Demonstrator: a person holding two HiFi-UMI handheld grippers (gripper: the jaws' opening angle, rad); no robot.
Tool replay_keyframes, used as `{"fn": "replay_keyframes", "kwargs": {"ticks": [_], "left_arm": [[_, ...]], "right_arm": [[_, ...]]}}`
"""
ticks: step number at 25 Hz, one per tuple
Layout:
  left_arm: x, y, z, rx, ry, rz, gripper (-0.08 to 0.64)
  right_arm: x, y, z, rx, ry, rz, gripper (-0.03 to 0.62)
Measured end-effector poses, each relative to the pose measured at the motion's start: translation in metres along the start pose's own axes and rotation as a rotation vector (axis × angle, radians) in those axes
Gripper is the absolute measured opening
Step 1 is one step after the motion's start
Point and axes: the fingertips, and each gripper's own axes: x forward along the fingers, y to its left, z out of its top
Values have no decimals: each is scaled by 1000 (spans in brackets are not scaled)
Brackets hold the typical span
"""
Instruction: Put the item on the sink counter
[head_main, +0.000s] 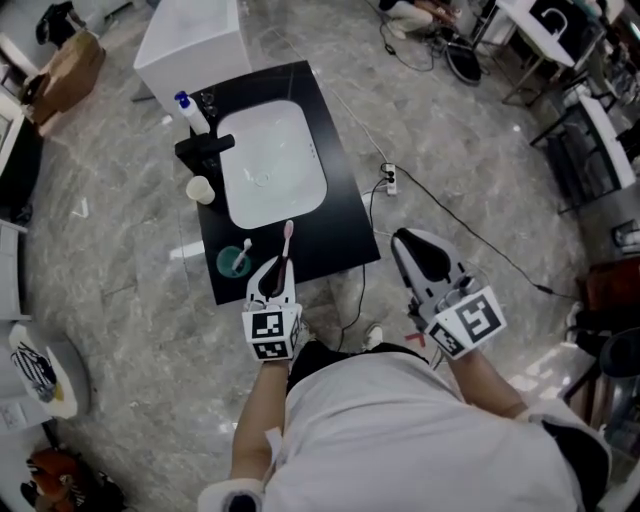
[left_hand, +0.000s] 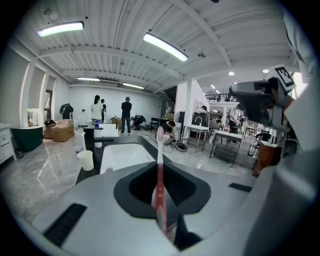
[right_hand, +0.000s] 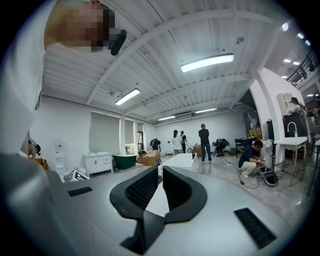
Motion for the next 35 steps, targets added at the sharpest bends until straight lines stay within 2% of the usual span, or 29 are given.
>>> {"fn": "replay_keyframes", "kwargs": {"ticks": [6,12,23,29,35], "left_arm": [[23,7,-23,15,100,11,38],[42,12,-42,91,173,17,38],[64,8,-68,108,286,-10,38],[72,0,-79,114,320,-26,38],[79,13,-92,101,360,-2,38]], "right_arm": [[-13,-9,-5,5,12,-18,55],[-27,-13,-7,13,14,-41,55],[-48,-23,-3,25,28,-77,55],[-47,-16,-8,37,39,-64,55],[-39,-2,-11,50,48,-39,55]]}}
